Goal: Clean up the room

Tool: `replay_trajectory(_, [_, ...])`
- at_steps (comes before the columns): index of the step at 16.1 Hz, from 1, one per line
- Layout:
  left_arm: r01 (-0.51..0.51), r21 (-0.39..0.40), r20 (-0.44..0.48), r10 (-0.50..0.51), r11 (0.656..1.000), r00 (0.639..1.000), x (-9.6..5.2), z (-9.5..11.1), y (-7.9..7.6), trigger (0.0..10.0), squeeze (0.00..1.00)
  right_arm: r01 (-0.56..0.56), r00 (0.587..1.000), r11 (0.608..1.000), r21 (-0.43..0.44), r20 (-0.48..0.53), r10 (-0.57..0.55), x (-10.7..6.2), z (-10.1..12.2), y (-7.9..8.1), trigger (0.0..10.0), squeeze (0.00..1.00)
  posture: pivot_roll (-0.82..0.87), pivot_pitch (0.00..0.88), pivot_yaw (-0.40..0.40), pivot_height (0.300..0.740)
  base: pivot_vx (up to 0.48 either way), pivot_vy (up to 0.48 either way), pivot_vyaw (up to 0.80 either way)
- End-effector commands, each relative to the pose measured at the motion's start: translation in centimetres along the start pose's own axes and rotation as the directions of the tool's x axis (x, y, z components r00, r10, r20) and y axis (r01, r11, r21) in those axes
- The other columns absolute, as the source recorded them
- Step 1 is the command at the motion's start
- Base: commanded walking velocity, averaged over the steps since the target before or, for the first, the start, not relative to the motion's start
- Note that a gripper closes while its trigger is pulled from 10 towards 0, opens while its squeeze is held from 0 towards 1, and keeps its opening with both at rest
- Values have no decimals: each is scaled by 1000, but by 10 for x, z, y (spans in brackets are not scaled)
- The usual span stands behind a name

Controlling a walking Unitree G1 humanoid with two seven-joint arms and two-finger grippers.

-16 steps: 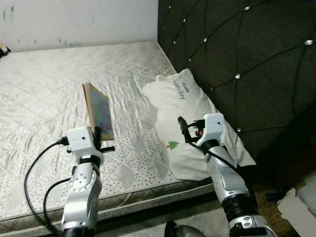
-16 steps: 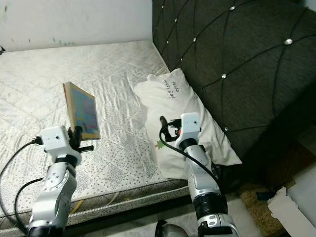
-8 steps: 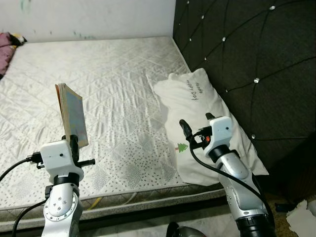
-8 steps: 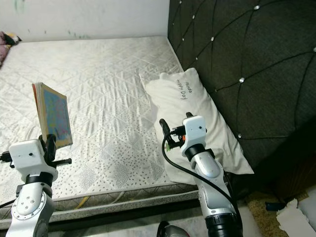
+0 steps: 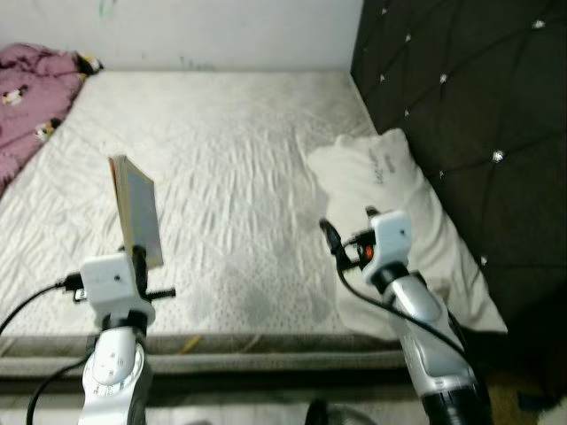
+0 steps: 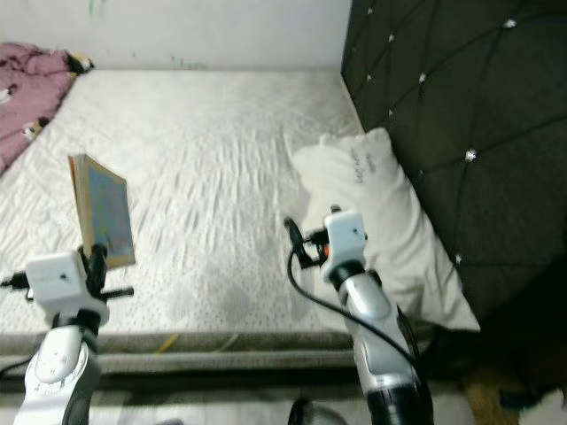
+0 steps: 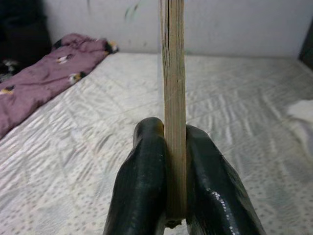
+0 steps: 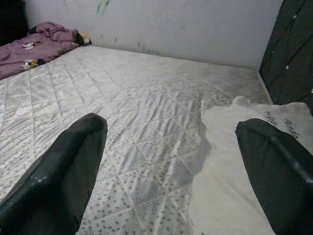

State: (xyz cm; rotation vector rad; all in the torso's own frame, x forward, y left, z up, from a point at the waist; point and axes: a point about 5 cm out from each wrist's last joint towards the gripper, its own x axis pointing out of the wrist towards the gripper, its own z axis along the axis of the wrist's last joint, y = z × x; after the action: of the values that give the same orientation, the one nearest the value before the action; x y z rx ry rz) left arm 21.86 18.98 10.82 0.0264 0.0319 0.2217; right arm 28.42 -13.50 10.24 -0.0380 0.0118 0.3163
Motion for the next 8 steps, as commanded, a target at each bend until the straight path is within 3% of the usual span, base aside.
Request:
replay_trajectory(1, [7, -10, 34, -7, 1000, 999, -1, 9, -1, 10000, 0, -3, 1000, 1000, 2, 22, 3, 0, 8, -1, 10000, 0, 30, 49, -8, 740, 0, 0, 0])
replay_trajectory(8, [10, -17, 21, -10, 1000, 1000, 0, 10, -2, 10000, 0, -22, 1000, 1000, 10, 21, 22, 1, 9, 2, 10000, 0, 26, 44, -7, 740, 0, 0, 0])
